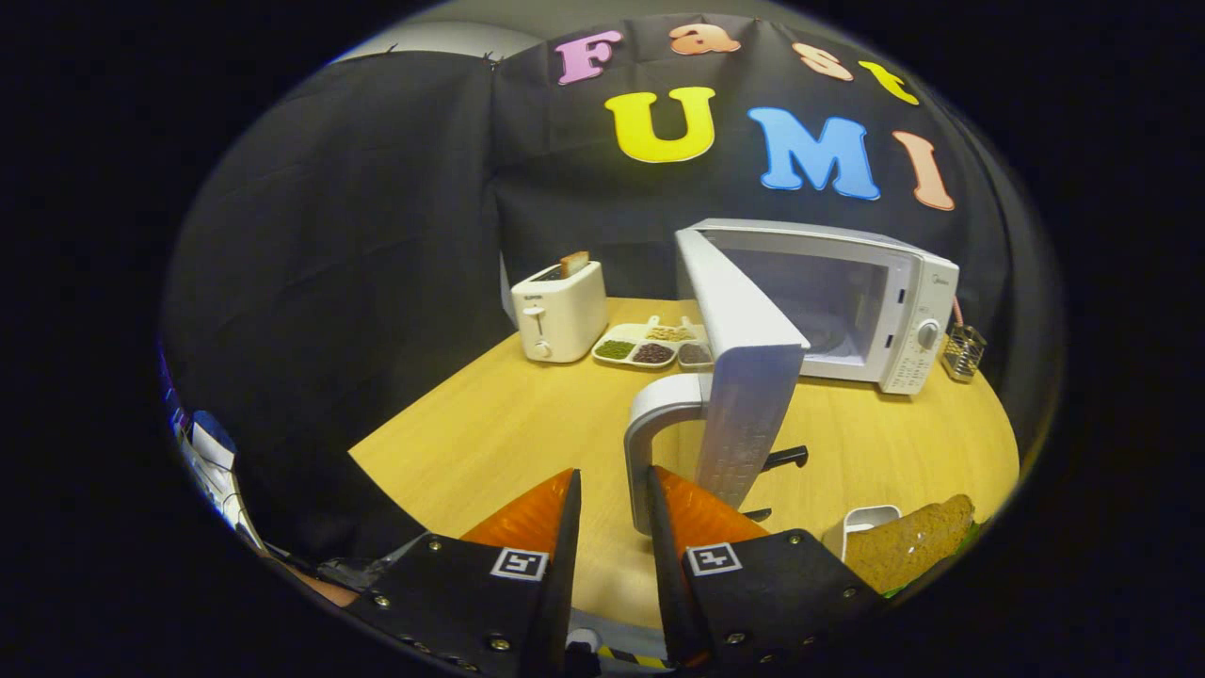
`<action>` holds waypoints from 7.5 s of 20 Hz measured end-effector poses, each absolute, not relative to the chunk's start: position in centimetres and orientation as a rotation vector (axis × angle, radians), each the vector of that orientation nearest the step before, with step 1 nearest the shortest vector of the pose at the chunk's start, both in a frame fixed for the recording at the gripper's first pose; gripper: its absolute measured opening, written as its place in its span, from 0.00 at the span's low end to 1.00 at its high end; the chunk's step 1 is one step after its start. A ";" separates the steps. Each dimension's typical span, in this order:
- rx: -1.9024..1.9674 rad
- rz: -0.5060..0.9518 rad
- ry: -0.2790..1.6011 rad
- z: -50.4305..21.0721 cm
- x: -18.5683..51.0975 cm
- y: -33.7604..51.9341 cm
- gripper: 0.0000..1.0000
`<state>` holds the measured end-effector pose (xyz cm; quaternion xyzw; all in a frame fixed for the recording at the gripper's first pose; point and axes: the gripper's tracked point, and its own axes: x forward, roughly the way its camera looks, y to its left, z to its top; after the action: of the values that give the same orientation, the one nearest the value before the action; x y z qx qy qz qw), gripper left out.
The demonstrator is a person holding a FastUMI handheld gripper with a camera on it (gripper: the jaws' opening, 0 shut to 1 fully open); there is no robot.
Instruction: Open the microwave, put the food inside, and close the microwave door.
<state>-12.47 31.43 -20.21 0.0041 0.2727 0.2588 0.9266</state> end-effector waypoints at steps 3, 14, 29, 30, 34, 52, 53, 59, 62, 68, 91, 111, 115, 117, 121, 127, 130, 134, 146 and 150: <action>0.032 0.663 0.537 -18.9 -13.8 34.6 0.39; 0.136 0.991 0.354 -6.6 -15.8 35.3 0.97; 0.169 0.762 0.375 -6.6 -10.2 16.8 0.97; 0.179 0.743 0.386 -7.0 -10.0 15.7 0.97; 0.199 0.663 0.434 -9.4 -9.2 11.1 0.97; 0.299 0.505 0.819 -25.1 -9.8 1.2 0.97; 0.307 0.507 0.844 -25.6 -10.2 1.2 0.97; 0.325 0.515 0.944 -27.2 -10.9 1.8 0.74; 0.376 0.515 0.978 -26.7 -11.0 2.1 0.51; 0.365 0.505 0.989 -24.9 -11.9 2.9 0.31; 0.542 0.371 0.683 -14.6 0.9 12.6 0.31; 0.782 0.144 0.359 -17.4 18.2 16.6 0.31; 0.812 0.112 0.299 -18.5 21.4 16.9 0.31; 0.828 0.095 0.281 -19.3 22.9 16.8 0.31; 0.836 0.059 0.245 -20.8 25.1 16.8 0.31; 0.791 -0.029 0.246 -23.6 27.2 15.3 0.31; 0.735 -0.072 0.272 -24.9 27.9 14.5 0.32; 0.604 -0.108 0.298 -25.2 27.7 13.6 0.62; 0.244 0.022 0.303 -19.0 18.8 12.9 0.97; 0.184 0.099 0.274 -15.1 14.4 13.0 0.97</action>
<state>14.42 13.01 -15.05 0.0915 0.1363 0.0493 0.9852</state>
